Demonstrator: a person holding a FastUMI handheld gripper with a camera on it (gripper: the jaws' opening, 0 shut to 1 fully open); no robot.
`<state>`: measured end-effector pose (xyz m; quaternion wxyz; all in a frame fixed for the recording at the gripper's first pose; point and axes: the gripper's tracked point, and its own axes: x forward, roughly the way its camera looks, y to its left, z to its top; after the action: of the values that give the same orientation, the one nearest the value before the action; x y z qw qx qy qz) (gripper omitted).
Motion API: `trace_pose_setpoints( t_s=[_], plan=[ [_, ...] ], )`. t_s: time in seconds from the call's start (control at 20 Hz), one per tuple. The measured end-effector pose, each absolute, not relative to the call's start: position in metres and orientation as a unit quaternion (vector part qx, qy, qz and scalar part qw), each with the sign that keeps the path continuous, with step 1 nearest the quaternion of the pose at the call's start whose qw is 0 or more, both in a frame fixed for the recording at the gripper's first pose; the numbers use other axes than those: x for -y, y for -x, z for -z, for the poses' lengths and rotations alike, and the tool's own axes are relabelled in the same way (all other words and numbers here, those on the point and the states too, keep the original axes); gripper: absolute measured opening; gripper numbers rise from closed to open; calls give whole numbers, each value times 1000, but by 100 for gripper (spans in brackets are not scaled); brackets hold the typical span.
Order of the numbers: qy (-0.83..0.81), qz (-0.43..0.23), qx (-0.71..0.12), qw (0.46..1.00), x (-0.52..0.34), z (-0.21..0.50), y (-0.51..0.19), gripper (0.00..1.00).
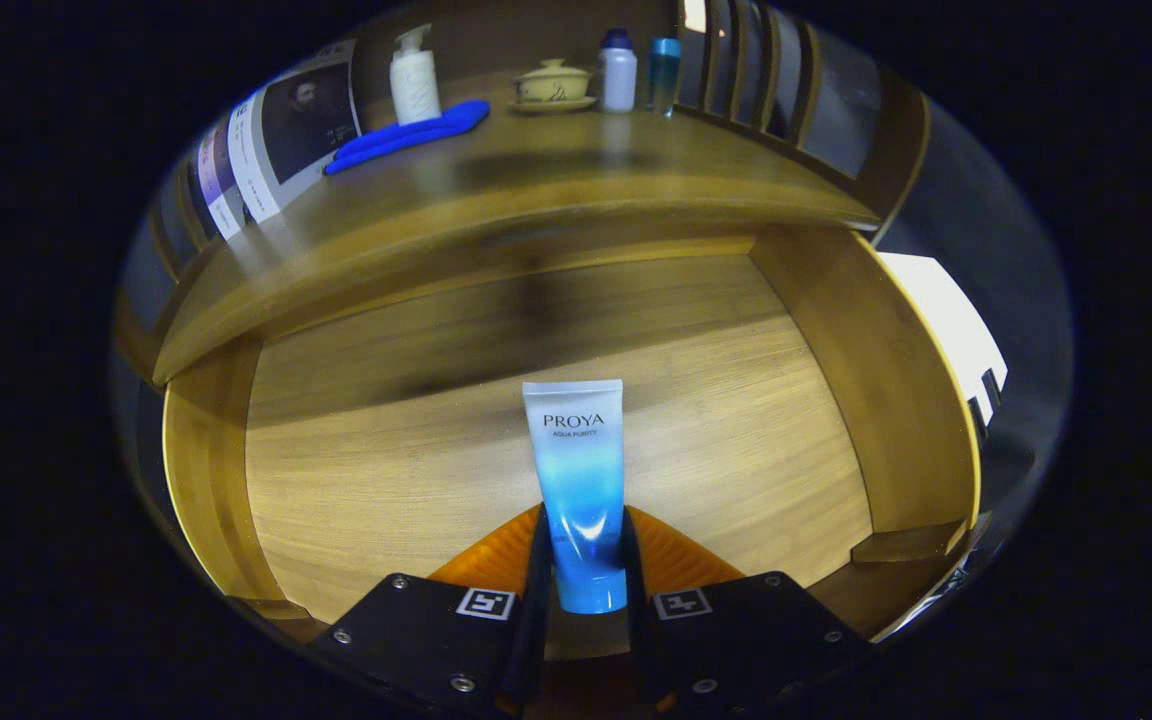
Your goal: Pull open the drawer, take out the items inside it, and place them on the countertop above the cabinet.
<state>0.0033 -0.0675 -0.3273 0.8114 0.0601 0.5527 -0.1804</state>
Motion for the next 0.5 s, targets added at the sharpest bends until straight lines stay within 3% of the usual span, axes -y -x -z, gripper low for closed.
trace_pose_setpoints(
  t_s=[0.5],
  plan=[
    [-18, 169, -427, 888, 59, 224, -27, 36]
  ],
)
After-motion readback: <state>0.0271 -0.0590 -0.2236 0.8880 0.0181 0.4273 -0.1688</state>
